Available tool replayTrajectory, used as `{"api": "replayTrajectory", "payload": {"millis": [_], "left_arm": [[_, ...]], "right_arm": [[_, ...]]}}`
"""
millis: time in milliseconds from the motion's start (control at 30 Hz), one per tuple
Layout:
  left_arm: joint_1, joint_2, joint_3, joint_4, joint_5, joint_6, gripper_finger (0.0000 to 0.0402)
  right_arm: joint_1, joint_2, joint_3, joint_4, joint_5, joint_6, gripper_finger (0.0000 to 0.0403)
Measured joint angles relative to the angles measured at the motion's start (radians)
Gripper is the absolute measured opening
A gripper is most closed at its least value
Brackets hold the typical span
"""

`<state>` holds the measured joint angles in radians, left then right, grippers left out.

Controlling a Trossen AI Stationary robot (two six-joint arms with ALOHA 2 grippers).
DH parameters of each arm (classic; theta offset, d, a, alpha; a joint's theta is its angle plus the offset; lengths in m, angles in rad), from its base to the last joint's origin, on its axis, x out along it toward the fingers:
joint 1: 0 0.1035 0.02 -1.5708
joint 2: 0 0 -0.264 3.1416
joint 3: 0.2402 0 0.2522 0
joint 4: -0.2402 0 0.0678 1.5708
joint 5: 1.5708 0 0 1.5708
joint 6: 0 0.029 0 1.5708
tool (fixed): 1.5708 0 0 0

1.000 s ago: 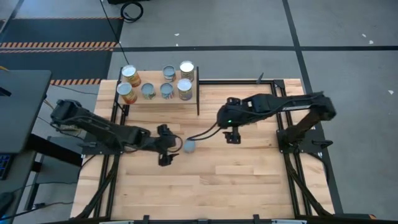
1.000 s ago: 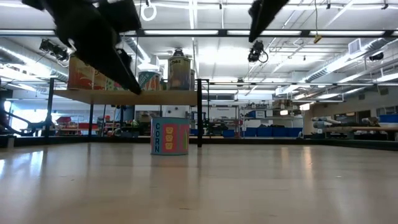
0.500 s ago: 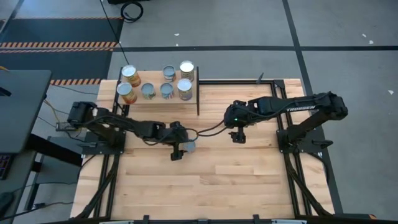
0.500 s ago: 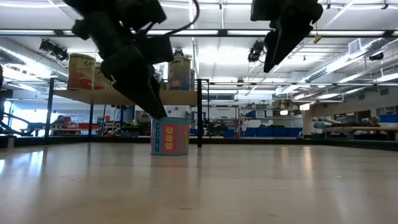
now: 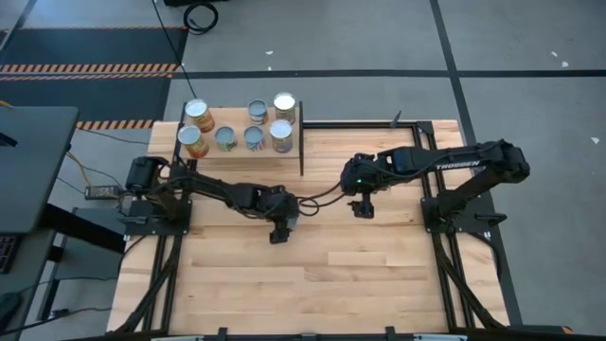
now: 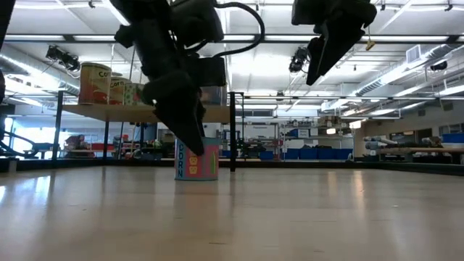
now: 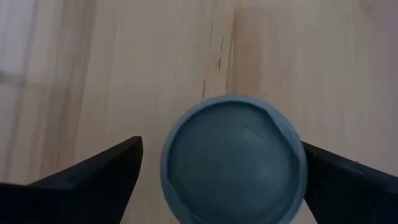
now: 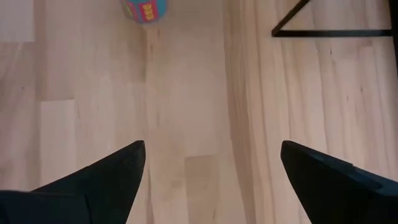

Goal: Pick and place cans onto a shelf
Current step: Put the small canned corn on the shelf

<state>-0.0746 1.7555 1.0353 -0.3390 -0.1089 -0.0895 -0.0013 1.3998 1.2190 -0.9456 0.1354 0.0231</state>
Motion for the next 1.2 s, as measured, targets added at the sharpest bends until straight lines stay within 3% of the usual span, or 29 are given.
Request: {"api": "replayTrajectory", "payload": {"millis": [133,300,567,800,933,1033,1200], "left_arm": [[0.000,-0.001,0.003,-0.018,0.035,-0.004,0.0364],[-0.001,-0.002,0.003,-0.007,0.035,-0.003,0.0286],[-0.056,-0.177,0.097,-0.191,0.006,-0.007,0.0283],[-0.026,-0.448,0.238,-0.441,-0.230,0.005,0.0283],[0.056,-0.563,0.316,-0.548,-0.338,0.001,0.0283],[0.180,-0.585,0.408,-0.660,-0.347,0.029,0.0283],[0.445,-0.556,0.544,-0.760,-0.198,0.141,0.0283]], "right_arm": [[0.001,-0.001,0.000,0.011,-0.008,0.000,0.0382],[0.000,-0.001,0.000,0.019,-0.008,0.000,0.0382],[0.001,-0.001,0.000,0.034,-0.009,0.003,0.0382],[0.001,-0.001,0.000,0.072,-0.009,0.029,0.0382],[0.002,-0.001,0.000,0.071,-0.009,0.037,0.0382],[0.002,0.000,0.000,0.090,-0.009,0.036,0.0382],[0.002,0.000,0.000,0.104,-0.009,0.034,0.0382]]}}
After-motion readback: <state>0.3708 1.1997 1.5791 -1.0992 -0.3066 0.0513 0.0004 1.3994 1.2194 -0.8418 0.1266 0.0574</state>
